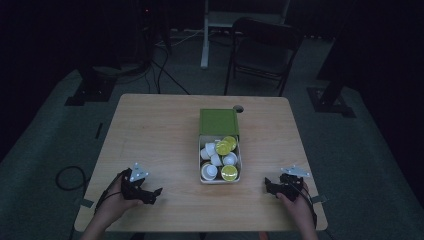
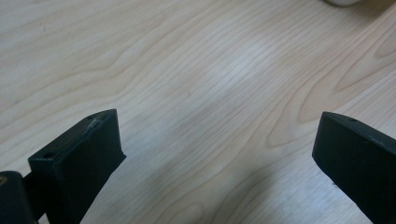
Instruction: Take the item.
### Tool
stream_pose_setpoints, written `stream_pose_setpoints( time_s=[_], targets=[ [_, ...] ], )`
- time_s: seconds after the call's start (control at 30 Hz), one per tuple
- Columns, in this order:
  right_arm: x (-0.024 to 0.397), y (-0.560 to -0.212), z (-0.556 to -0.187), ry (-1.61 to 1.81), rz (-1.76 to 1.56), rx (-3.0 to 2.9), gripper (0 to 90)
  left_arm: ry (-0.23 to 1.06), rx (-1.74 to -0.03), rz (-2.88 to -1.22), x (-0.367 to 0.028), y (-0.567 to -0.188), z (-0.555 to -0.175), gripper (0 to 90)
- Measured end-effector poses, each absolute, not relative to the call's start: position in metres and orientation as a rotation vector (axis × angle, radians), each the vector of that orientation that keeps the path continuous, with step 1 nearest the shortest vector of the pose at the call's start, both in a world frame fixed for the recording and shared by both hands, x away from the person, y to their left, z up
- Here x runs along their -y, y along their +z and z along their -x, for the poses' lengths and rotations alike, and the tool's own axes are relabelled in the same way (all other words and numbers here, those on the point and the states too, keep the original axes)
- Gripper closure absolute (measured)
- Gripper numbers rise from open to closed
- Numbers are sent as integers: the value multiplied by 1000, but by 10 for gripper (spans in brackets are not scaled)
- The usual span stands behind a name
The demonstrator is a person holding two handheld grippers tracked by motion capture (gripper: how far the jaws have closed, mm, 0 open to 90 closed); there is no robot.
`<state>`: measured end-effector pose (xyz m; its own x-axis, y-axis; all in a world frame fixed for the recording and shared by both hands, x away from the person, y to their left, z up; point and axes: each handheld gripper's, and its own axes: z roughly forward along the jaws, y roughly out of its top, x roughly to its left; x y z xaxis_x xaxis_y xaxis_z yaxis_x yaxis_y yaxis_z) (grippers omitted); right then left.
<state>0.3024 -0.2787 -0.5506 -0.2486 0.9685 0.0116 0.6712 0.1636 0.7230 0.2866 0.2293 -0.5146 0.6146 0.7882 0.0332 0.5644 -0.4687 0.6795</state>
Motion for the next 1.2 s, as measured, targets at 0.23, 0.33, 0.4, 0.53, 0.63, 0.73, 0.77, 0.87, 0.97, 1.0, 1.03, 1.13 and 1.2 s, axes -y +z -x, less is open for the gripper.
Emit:
stream_pose_setpoints(
  time_s=[0.23,0.33,0.4,0.53,0.63,0.73,0.77,0.87,0.97,1.0,1.03,1.13,1.2],
  targets=[
    [279,-551,-302,861,-1550,-1988,120,446,-1005,-2195,-215,-505,-289,18],
    [279,-551,-302,861,-1550,-1987,120,438,-982,-2199,-208,-500,-290,18],
    [279,-551,-302,861,-1550,-1988,120,446,-967,-2204,-204,-497,-290,18],
    [279,-551,-302,861,-1550,-1987,121,456,-938,-2197,-195,-488,-289,18],
    [279,-551,-302,861,-1550,-1987,120,457,-919,-2187,-190,-483,-289,18],
    [279,-551,-302,861,-1549,-1988,120,445,-903,-2178,-184,-478,-290,18],
    [279,-551,-302,861,-1550,-1988,120,437,-887,-2174,-180,-475,-291,19],
    [279,-551,-302,861,-1550,-1987,120,431,-872,-2174,-176,-470,-292,19],
    [279,-551,-302,861,-1549,-1988,120,426,-852,-2168,-171,-465,-294,18],
    [279,-551,-302,861,-1550,-1987,120,428,-842,-2170,-169,-463,-294,19],
    [279,-551,-302,861,-1550,-1987,120,429,-834,-2173,-168,-461,-295,19],
    [279,-551,-302,861,-1550,-1987,120,424,-808,-2177,-162,-455,-297,23],
    [279,-551,-302,861,-1550,-1987,120,412,-786,-2176,-156,-451,-299,35]
  ],
)
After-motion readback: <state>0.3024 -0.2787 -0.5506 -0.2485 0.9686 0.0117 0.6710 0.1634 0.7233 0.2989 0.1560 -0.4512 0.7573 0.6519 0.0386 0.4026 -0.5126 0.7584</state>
